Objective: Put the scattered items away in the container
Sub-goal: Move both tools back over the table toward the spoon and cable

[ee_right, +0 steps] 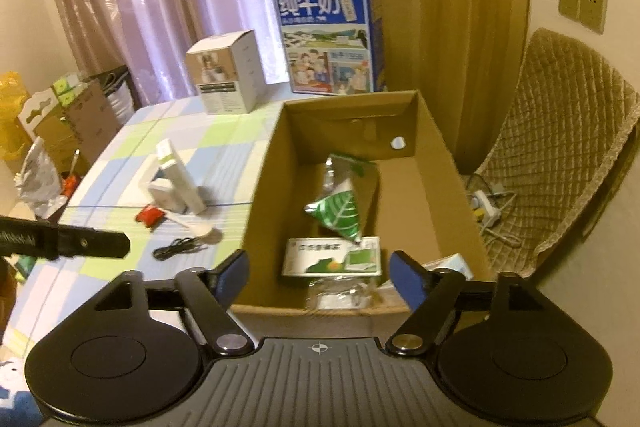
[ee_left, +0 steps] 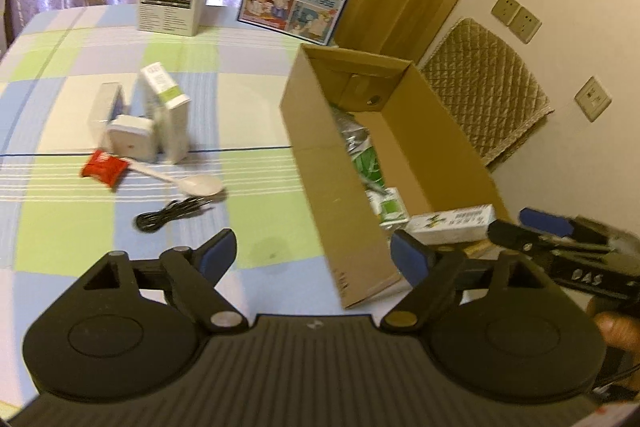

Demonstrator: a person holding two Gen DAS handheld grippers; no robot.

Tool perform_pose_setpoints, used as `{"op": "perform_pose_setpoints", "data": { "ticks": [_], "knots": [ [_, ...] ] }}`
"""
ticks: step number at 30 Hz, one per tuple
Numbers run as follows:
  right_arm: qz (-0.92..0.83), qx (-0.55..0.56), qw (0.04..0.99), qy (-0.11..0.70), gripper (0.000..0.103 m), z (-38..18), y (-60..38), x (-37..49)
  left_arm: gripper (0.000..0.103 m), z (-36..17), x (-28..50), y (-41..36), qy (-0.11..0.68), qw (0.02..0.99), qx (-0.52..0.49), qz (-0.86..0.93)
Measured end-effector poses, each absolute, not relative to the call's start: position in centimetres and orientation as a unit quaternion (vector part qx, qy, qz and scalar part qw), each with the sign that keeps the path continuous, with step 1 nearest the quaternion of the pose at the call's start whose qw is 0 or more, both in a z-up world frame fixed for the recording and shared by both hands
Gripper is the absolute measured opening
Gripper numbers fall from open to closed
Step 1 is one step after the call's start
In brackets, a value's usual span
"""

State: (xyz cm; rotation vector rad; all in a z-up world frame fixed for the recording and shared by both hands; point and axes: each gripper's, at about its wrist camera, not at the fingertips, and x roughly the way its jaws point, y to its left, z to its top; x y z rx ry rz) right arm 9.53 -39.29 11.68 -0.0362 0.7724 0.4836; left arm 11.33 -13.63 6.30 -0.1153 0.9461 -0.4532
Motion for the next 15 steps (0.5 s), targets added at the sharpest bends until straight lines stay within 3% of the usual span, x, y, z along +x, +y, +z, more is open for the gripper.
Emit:
{"op": "perform_pose_setpoints", "data": {
  "ticks": [5,8,15],
  "knots": [
    [0.251,-0.024,0.893,0.372,0.093,11.6,-37.5,7.6,0.085,5.9,9.5,-11.8,0.449,0.871,-0.029,-0.196],
    [0.260,-0.022,0.891,0.370,0.097,11.5,-36.6,6.6,0.093,5.8,8.3,-10.5,0.447,0.875,-0.023,-0.182],
    [0.293,-0.002,0.881,0.372,0.101,11.0,-34.5,4.2,0.101,5.9,5.9,-7.2,0.435,0.887,-0.010,-0.153]
  ]
}}
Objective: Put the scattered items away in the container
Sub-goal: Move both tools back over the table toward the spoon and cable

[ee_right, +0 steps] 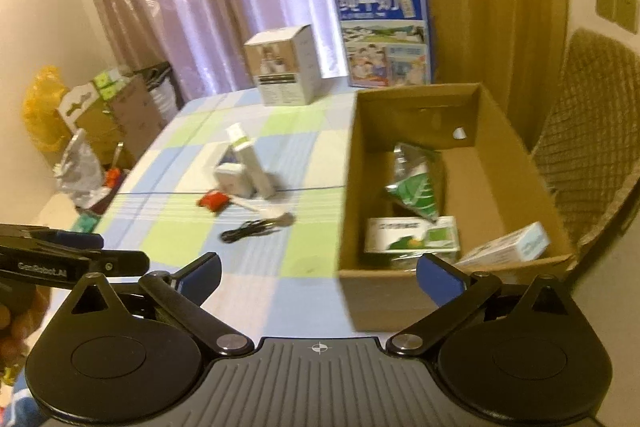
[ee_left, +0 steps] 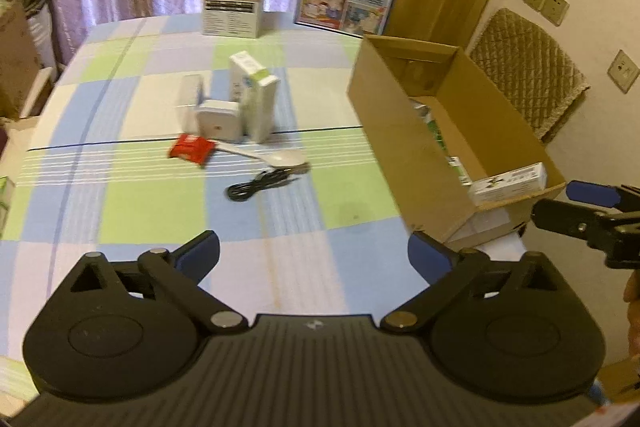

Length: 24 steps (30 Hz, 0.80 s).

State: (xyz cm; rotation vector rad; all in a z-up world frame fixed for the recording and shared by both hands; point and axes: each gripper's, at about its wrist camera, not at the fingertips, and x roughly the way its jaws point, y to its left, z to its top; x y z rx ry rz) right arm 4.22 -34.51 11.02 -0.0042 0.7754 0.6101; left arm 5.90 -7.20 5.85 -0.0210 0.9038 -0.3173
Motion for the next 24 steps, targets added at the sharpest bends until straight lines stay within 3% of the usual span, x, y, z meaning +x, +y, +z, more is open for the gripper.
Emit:
{"op": "perform_pose_setpoints", "data": {
  "ticks": [11,24],
  "knots": [
    [0.333,-0.014,0.857,0.392,0.101,8.6,-30.7,1.6,0.102,4.0,3.6,-0.6,0.439,0.893,-0.028,-0.092],
    [0.350,-0.048,0.841,0.409,0.101,5.8,-28.0,0.1,0.101,2.7,3.1,1.7,0.434,0.895,-0.009,-0.101]
  ]
}}
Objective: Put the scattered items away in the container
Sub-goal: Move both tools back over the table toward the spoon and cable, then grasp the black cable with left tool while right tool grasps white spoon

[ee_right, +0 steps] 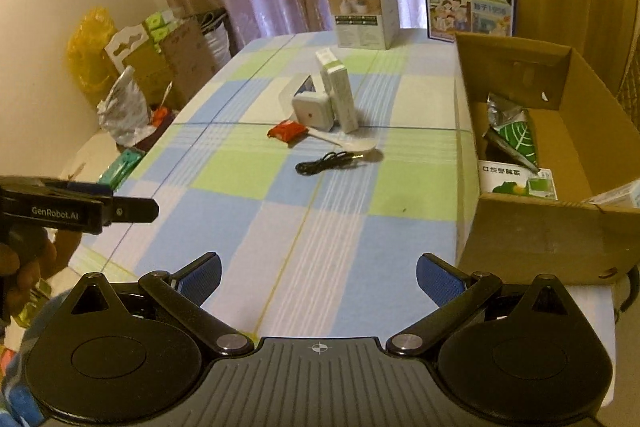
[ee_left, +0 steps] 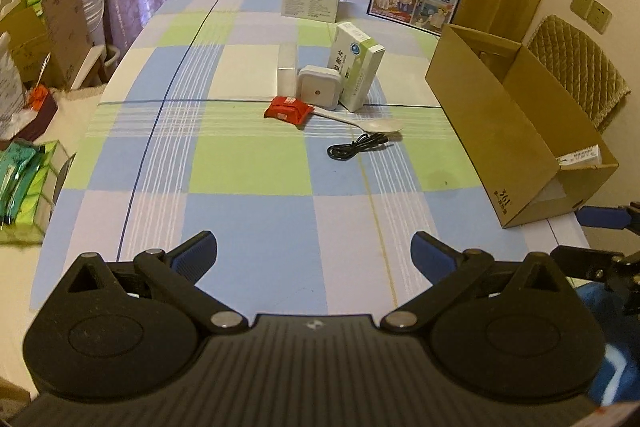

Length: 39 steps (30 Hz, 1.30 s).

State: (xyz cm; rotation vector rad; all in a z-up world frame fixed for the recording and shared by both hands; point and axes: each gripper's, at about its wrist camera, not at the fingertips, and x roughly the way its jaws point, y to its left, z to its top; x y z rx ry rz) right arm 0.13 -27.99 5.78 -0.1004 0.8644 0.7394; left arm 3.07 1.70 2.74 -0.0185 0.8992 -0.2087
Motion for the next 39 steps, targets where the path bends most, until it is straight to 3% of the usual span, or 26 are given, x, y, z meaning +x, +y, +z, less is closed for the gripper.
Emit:
{"op": "perform_pose_setpoints", "data": {
  "ticks": [16,36,38,39],
  "knots": [
    [0.374,-0.146,0.833,0.379,0.099,4.9,-23.0,4.5,0.101,0.2,7.2,0.9,0.428,0.880,0.097,-0.181],
    [0.442,-0.329,0.742,0.382,0.063,1.6,-16.7,15.6,0.086,-4.7,17.6,-3.1,0.419,0.838,0.184,-0.296],
    [0.442,-0.342,0.731,0.392,0.057,1.0,-16.2,16.9,0.071,-5.6,18.9,-3.8,0.425,0.830,0.189,-0.307],
    [0.443,-0.348,0.727,0.393,0.056,0.8,-15.9,17.4,0.069,-6.0,19.3,-4.1,0.428,0.826,0.191,-0.313]
  ]
}}
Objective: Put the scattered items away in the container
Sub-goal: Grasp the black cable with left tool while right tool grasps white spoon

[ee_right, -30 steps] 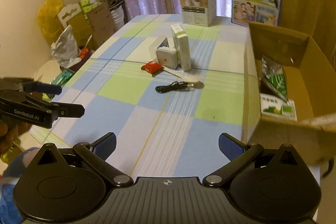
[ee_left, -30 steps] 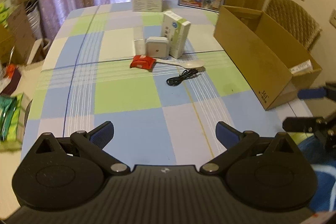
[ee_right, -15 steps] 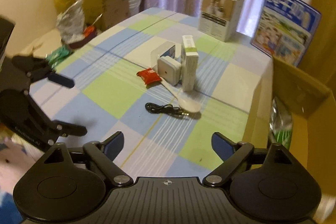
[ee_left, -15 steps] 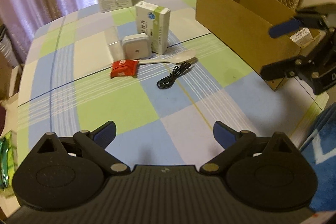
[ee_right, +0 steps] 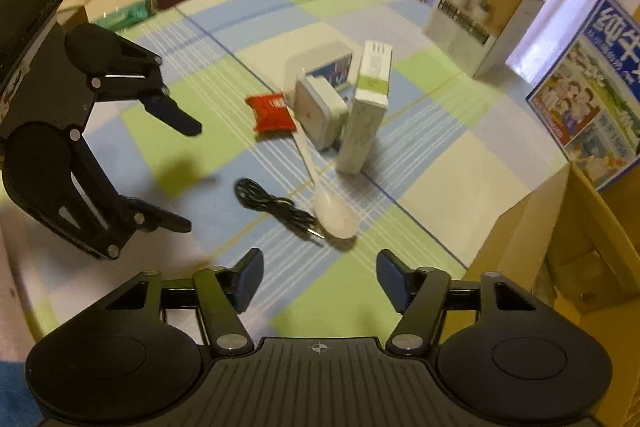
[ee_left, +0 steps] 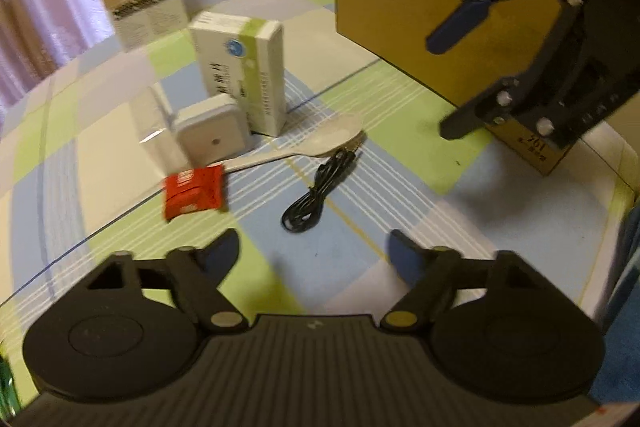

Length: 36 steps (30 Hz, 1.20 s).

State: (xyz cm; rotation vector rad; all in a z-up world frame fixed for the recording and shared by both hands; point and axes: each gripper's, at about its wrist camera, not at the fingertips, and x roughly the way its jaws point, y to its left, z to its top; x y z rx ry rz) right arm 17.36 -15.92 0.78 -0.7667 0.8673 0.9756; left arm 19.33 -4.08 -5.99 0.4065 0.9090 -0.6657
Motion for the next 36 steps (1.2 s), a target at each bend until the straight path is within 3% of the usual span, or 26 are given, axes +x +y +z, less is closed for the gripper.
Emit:
{"op": "perform_pose_setpoints", "data": {
  "ticks": [7,11,16,18,22,36],
  "knots": [
    [0.462,-0.380,0.694,0.400,0.053,-0.8,-14.6,19.5,0.065,-8.8,22.4,-6.0,0.430,0.808,0.210,-0.345],
    [0.467,-0.400,0.681,0.398,0.053,-1.7,-13.9,20.1,0.054,-9.9,23.8,-6.6,0.430,0.798,0.221,-0.360],
    [0.469,-0.415,0.667,0.403,0.051,-2.7,-13.1,21.0,0.048,-10.9,24.7,-7.3,0.429,0.785,0.245,-0.374],
    [0.467,-0.423,0.662,0.406,0.051,-3.0,-12.8,21.2,0.041,-10.9,25.0,-7.3,0.430,0.784,0.237,-0.380],
    [0.466,-0.429,0.653,0.415,0.051,-3.6,-11.9,21.7,0.014,-10.9,25.1,-7.2,0.432,0.786,0.228,-0.378],
    [0.478,-0.446,0.626,0.426,0.048,-6.3,-8.6,22.9,0.011,-10.5,22.0,-0.6,0.455,0.822,0.152,-0.307]
  ]
}}
